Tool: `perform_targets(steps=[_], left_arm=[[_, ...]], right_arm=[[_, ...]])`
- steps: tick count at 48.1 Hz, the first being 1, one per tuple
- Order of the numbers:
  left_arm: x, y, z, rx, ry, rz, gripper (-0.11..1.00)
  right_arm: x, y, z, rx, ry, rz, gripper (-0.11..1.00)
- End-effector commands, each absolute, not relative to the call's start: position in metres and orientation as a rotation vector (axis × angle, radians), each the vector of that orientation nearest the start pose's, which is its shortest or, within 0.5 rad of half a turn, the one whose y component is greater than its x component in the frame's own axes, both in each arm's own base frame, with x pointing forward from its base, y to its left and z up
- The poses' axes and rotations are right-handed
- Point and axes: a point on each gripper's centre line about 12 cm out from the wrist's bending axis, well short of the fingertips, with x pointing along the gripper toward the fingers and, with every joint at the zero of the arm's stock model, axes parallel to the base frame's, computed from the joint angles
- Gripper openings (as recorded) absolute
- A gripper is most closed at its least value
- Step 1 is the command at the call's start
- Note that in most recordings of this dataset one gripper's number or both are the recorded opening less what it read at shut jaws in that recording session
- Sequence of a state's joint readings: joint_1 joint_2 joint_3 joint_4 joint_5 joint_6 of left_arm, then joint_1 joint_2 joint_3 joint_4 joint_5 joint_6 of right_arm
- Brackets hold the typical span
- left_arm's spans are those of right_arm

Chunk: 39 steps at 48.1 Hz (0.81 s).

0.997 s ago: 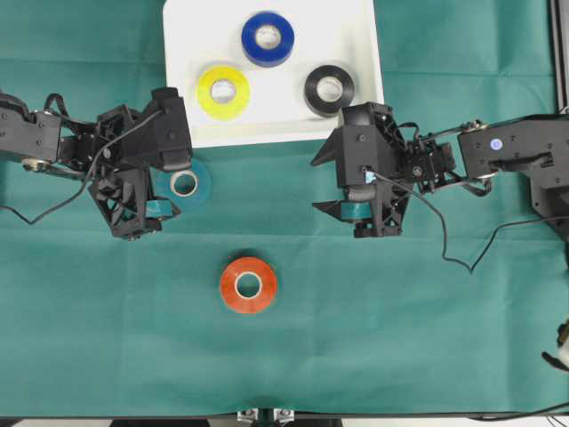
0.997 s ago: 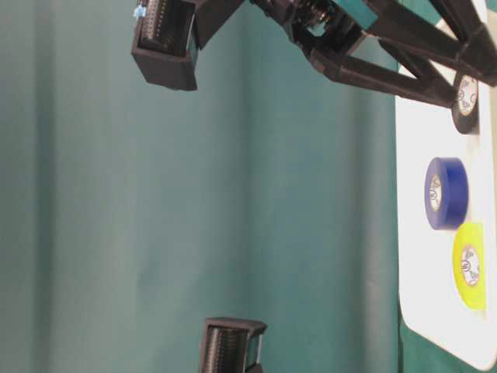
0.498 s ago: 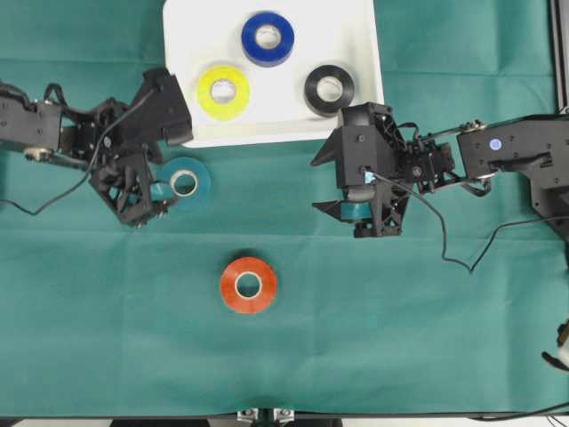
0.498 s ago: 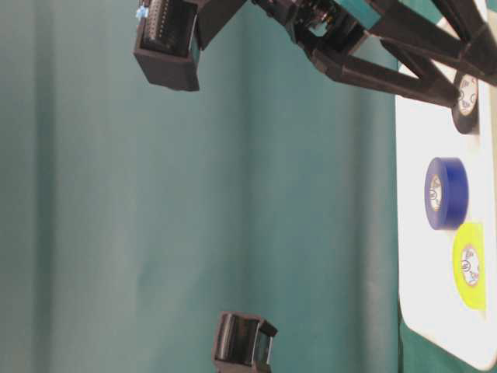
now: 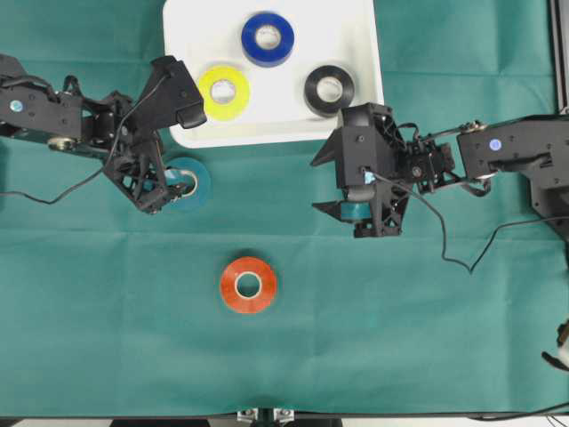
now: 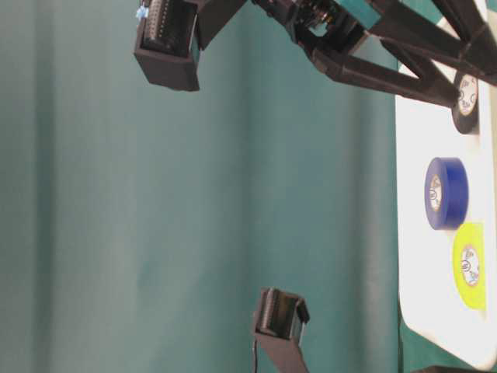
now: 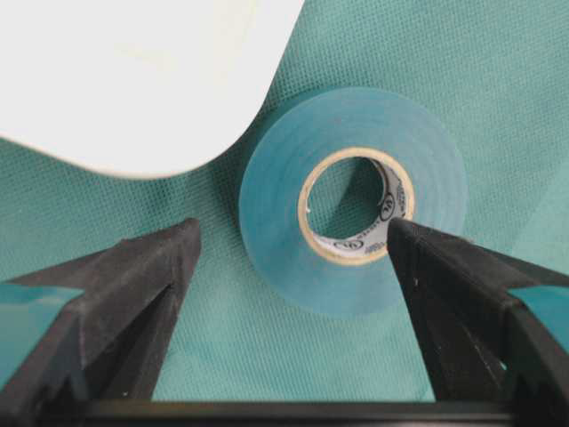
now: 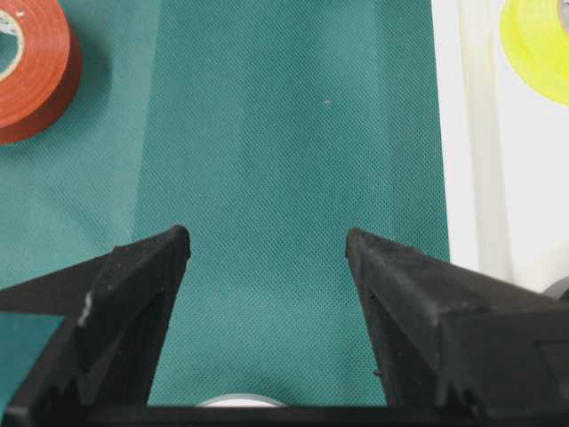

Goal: Put the tape alternately from left to right into the white case.
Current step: 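Lower the left gripper onto the teal roll and grasp it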

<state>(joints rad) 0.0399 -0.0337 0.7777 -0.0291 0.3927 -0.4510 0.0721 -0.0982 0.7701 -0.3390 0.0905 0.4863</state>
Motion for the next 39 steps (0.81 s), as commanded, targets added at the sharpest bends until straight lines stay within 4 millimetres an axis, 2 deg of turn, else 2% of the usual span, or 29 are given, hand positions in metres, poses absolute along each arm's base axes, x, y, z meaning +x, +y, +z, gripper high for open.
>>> perform_targets(steps=[1, 39], left_arm=[[0.326, 0.012, 0.126, -0.455, 1.083, 0.292, 0.77], [0.333, 0.018, 0.11, -0.455, 1.133, 0.316, 0.77]], right_arm=[[0.353, 0.023, 0.17, 0.101, 0.731, -0.007, 0.78], [0.354, 0.024, 0.165, 0.1, 0.74, -0.004, 0.78]])
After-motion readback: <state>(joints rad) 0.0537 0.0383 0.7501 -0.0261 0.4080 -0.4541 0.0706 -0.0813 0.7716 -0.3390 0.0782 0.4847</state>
